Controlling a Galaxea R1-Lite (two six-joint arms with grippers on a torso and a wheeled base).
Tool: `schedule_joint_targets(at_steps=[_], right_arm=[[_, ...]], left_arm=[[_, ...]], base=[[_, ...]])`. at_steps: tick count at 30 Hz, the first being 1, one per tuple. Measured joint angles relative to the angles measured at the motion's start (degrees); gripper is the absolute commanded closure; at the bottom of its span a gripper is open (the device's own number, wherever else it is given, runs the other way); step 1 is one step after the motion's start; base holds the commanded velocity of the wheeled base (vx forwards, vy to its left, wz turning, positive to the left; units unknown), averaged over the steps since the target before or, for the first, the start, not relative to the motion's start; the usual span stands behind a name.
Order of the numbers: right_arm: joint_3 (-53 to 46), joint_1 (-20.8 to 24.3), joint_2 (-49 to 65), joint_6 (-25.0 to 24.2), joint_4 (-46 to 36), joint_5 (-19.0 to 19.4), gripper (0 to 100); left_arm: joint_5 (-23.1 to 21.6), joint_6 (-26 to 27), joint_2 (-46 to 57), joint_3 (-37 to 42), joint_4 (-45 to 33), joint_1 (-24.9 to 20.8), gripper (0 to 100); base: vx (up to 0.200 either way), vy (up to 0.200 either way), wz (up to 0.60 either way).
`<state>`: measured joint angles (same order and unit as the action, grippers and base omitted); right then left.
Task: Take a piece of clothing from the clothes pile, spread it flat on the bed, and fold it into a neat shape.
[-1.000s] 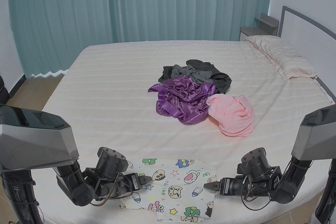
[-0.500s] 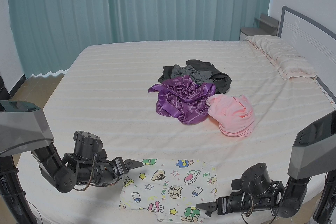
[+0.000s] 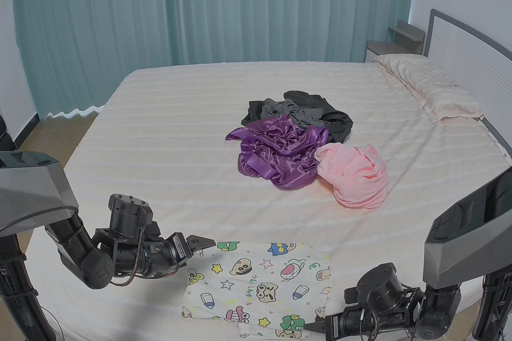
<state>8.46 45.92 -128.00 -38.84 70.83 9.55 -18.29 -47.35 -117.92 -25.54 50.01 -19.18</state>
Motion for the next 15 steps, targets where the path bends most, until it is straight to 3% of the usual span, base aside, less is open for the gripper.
schedule_joint_targets(at_steps=[15], right_arm=[[-2.5,-0.2,1.3,2.5,-5.1,0.0,100]], left_arm=[[0.8,-0.5,-0.4,-0.1,0.0,-0.3,0]], base=[[0.000,0.000,0.00]])
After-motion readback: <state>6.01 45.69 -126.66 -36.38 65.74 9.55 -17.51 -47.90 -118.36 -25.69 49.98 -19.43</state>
